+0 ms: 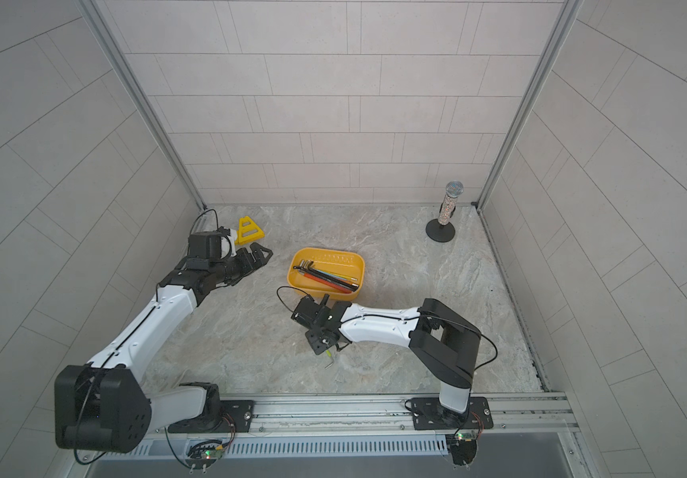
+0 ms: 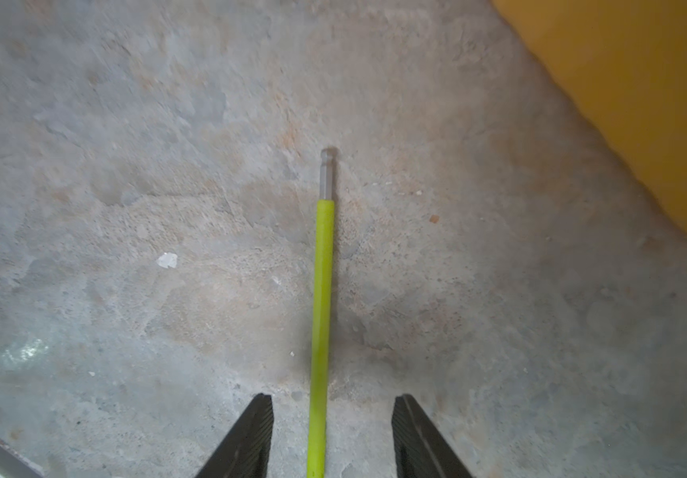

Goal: Put the hex key on the desktop into the storage box
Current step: Pick up the Allen key from the center of the board.

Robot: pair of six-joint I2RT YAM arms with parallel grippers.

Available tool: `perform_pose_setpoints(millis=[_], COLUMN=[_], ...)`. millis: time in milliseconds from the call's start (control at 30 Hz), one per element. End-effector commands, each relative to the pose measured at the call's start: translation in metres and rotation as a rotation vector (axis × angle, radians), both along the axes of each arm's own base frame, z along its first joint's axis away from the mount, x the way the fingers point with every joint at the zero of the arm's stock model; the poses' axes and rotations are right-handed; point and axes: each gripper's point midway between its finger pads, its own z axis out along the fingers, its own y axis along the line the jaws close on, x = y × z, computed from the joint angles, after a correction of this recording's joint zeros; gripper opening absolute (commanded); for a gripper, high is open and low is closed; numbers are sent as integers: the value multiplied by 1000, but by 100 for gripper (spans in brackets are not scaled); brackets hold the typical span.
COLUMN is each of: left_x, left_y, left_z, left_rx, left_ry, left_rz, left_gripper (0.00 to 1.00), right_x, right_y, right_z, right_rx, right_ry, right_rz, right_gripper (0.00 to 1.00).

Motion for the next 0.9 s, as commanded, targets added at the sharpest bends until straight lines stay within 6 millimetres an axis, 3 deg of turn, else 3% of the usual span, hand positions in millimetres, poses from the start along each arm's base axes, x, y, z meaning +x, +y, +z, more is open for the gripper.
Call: perform_pose_setpoints(millis=[0, 467, 633, 867], left_x=[-2, -2, -1, 2], left_y=[3, 3, 3, 0], left_z=[3, 2, 2, -2], left_rx=[3, -4, -12, -56], left_ry=[-14, -12, -11, -2], left_rz=[-1, 1, 4, 14], left_gripper=[100, 100, 100, 100], right_x=[-9, -19, -23, -22], right_y=[-3, -7, -5, -1], right_z=[-8, -38, -44, -32], right_rx=[-38, -128, -137, -103], right_ry=[34, 65, 82, 58], right_rz=[3, 3, 6, -1], right_gripper=[49, 38, 25, 6])
